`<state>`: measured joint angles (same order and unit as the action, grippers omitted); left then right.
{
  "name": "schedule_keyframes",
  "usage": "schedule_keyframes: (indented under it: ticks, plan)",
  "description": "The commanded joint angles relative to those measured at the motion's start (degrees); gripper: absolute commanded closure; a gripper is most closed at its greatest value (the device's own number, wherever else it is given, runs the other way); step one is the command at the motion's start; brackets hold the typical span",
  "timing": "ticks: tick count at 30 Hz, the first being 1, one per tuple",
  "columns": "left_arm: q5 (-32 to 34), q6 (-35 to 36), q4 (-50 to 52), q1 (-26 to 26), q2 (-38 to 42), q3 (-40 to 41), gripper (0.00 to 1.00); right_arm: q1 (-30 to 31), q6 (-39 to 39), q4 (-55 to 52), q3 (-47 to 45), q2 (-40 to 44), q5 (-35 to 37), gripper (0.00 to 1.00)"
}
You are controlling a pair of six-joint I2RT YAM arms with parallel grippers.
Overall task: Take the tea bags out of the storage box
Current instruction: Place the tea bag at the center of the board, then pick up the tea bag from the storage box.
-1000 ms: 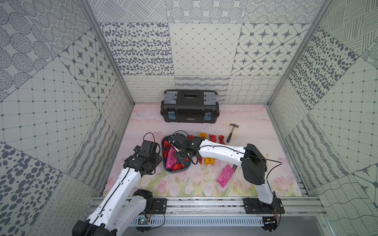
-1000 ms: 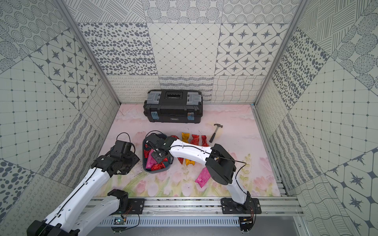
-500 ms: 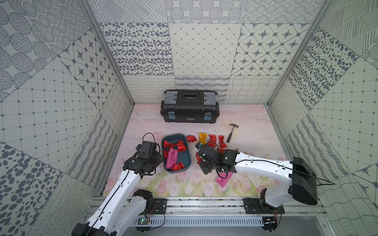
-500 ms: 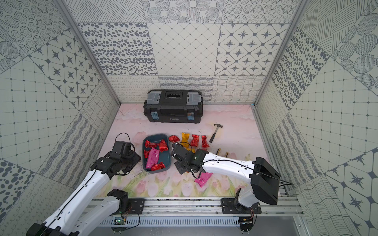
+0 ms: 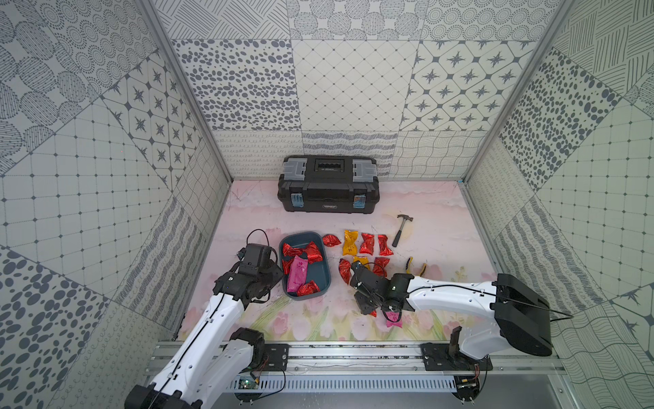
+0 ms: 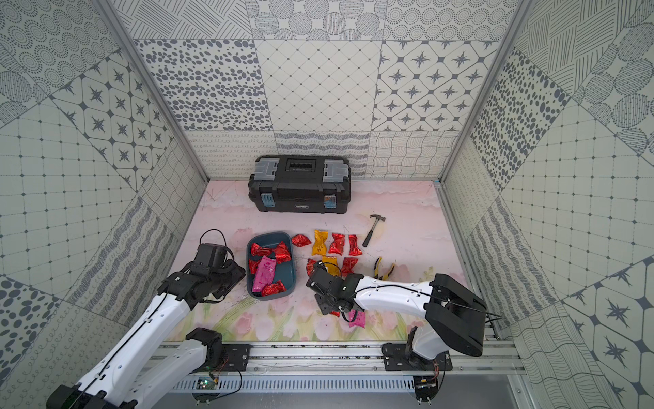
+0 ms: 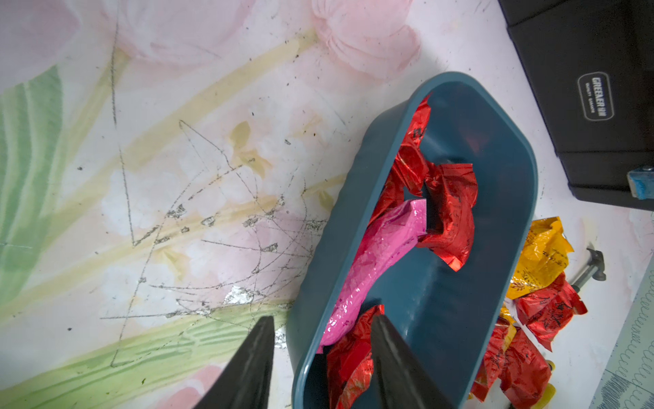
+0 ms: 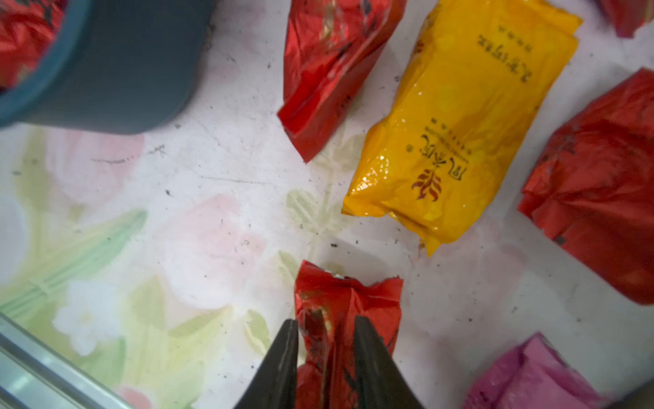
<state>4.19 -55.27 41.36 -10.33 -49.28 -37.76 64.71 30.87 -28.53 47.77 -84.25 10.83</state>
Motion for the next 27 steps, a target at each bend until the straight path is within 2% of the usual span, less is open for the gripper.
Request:
schedule_keyframes:
  ticks: [1, 5, 13, 16, 22, 27]
  plan:
    - [-1.61, 2.49, -1.27, 0.26, -0.70, -0.83, 0.52, 0.21, -3.86, 3.50, 5.19, 2.85, 0.72, 0.59]
    - [-2.16, 3.96, -1.95, 0.29, -1.69, -0.89, 0.52, -0.23, -8.74, 5.29, 12.72, -0.93, -3.25, 0.50]
    - [-6.00, 6.04, -1.76, 2.99, -2.86, -1.27, 0.52, -0.95, -11.37, 6.20, 29.79, -18.12, -16.50, 0.49]
    - [-7.62, 5.68, -2.12, 3.31, -2.65, -0.58, 0.52, -2.00, -11.29, 5.97, 34.96, -23.61, -15.62, 0.49]
    - [-9.28, 4.50, -3.08, 3.38, -2.56, 1.56, 0.52, -3.82, -13.39, 4.88, 43.12, -32.16, -4.14, 0.48]
    - [-9.06, 5.07, -2.87, 3.38, -2.49, 1.55, 0.52, -4.95, -17.24, 3.64, 48.55, -35.93, 0.86, 0.48]
